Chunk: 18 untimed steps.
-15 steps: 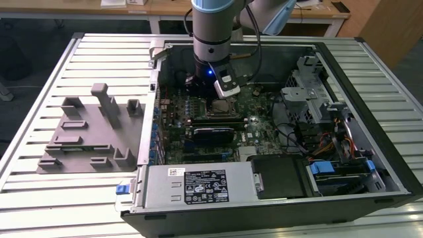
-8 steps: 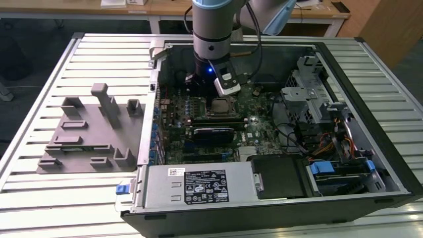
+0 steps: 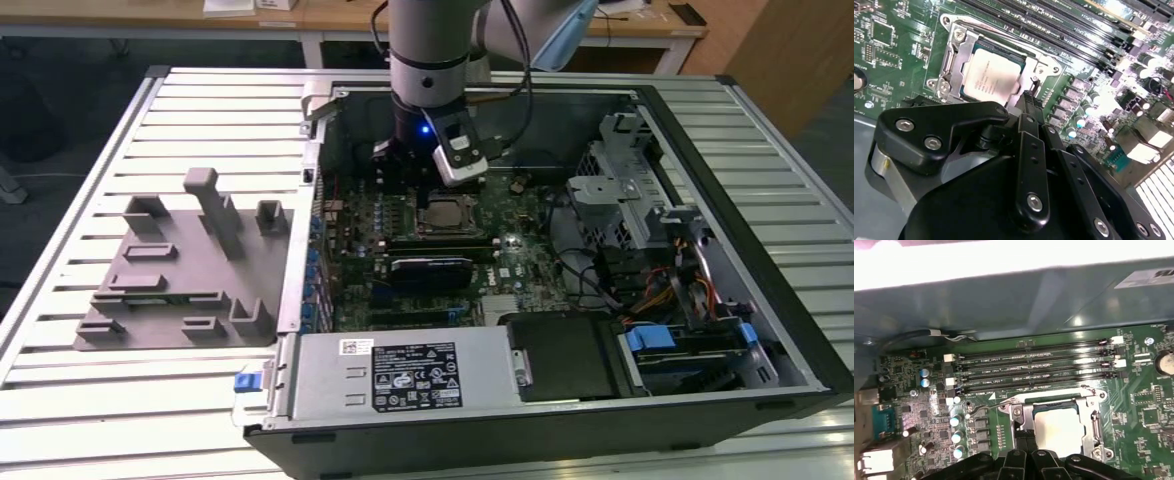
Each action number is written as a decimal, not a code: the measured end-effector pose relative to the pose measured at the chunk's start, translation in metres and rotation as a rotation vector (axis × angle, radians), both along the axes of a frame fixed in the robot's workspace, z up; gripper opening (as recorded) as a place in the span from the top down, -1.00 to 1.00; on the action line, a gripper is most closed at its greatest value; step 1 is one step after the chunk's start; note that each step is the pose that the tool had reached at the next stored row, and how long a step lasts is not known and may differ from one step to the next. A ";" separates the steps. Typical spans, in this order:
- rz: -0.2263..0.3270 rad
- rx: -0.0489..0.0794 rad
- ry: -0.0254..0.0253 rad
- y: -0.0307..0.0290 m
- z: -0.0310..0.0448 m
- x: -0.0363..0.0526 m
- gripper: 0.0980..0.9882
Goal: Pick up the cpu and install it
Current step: 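Close the cpu cover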
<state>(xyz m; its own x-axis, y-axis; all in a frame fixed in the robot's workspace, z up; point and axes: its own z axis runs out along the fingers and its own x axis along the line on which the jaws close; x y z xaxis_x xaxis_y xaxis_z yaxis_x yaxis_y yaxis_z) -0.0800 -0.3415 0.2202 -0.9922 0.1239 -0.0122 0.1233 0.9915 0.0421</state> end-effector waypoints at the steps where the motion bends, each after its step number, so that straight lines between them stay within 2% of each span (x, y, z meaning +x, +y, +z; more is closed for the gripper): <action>1: 0.000 0.000 -0.0002 0.0000 0.0015 0.0000 0.98; 8: 0.000 0.000 -0.0006 0.0000 0.0100 0.0000 0.98; 18: 0.000 0.000 -0.0005 0.0000 0.0104 0.0006 0.98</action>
<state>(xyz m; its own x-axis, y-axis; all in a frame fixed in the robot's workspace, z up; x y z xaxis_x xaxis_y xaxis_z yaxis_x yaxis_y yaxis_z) -0.0794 -0.3415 0.2306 -0.9922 0.1240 -0.0127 0.1234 0.9915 0.0419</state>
